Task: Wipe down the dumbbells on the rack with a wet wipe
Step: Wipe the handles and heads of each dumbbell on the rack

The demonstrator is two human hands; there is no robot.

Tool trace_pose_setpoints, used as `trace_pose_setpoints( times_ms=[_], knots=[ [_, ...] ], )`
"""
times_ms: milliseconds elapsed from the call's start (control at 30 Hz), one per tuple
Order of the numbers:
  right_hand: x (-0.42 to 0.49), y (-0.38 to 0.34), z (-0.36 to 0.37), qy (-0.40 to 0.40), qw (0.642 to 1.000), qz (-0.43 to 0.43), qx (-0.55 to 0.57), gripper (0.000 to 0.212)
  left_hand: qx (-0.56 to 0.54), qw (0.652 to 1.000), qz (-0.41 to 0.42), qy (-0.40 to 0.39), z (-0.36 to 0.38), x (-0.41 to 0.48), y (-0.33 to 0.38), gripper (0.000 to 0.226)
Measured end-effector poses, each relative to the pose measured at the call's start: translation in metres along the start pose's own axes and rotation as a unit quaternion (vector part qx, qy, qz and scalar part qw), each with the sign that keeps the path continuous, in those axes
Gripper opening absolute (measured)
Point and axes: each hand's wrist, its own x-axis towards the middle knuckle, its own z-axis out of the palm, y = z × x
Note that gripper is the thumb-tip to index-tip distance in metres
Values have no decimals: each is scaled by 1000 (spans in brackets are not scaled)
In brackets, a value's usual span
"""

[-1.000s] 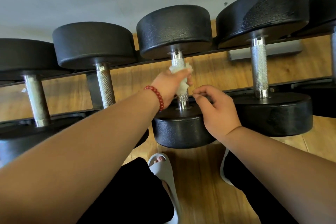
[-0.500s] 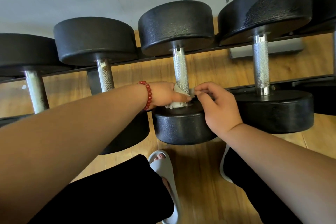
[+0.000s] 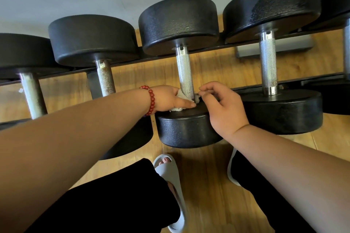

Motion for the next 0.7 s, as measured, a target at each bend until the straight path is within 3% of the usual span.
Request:
trace_pose_setpoints(
  times_ms=[133,233,433,633,700],
  knots=[
    [1,0,0,1,1000,1,0,11,24,999,-6,46,8,-2,-1,50],
    [0,0,0,0,1000,0,-4,11,-19,996,-22,79,7,-5,-5,47],
    [0,-1,0,-4,1000,6,2,11,-7,995,-20,102,12,0,3,44],
    [0,-2,-1,-3,1000,9,7,11,-70,997,-30,-16,-6,-6,-1,64],
    [0,-2,-2,-4,1000,10,9,12,-38,999,-27,-9,-5,-2,0,63]
  ],
)
